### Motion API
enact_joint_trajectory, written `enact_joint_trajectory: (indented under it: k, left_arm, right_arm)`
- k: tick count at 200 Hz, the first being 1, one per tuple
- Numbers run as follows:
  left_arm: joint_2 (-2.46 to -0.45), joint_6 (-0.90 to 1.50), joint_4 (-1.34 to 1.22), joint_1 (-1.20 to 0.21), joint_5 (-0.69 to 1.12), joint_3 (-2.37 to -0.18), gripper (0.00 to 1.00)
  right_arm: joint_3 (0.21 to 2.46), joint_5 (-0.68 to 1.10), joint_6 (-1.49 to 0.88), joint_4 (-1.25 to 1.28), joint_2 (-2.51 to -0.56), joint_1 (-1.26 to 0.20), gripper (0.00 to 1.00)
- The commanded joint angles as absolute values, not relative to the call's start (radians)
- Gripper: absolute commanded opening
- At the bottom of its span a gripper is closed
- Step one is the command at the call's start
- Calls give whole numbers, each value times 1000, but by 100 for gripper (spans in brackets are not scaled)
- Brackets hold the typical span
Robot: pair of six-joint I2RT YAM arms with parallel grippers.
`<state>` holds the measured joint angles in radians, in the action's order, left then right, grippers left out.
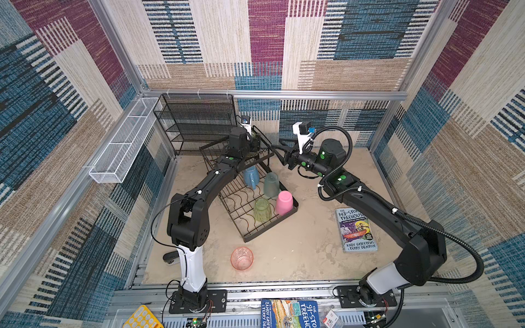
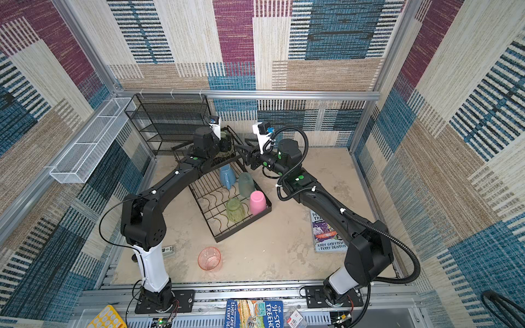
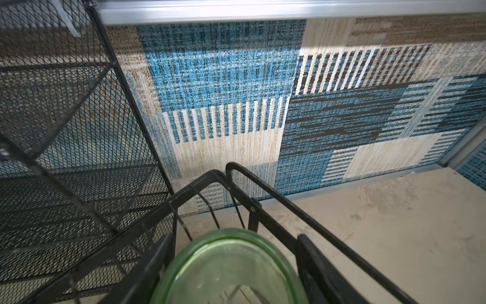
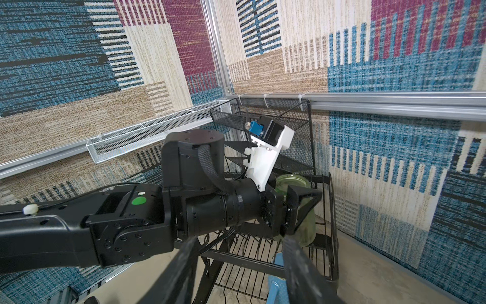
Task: Load cups into a dish rack
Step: Place the cup upside down at the dish rack.
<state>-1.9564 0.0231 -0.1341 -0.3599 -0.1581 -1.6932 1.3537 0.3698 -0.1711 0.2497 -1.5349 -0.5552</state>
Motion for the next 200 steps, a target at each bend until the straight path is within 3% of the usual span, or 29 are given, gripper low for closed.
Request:
enact_joint_trajectory:
  k: [1, 77, 124, 200]
  left_arm:
    - [-1953, -3, -165, -358, -197, -1679, 68]
    - [-1889, -12, -218, -358, -198, -1621, 100]
    - [-1838, -11, -211, -359, -157, -1612, 100]
    - [-1688, 60, -144, -359, -135, -1532, 99]
  right_arm:
    - [1346, 365, -158, 301, -1531, -554, 54]
    - [1332, 366, -164, 315, -1528, -551, 58]
    - [1336, 349, -167, 305, -1528, -552, 65]
    - [1353, 303, -173, 237, -1548, -551, 65]
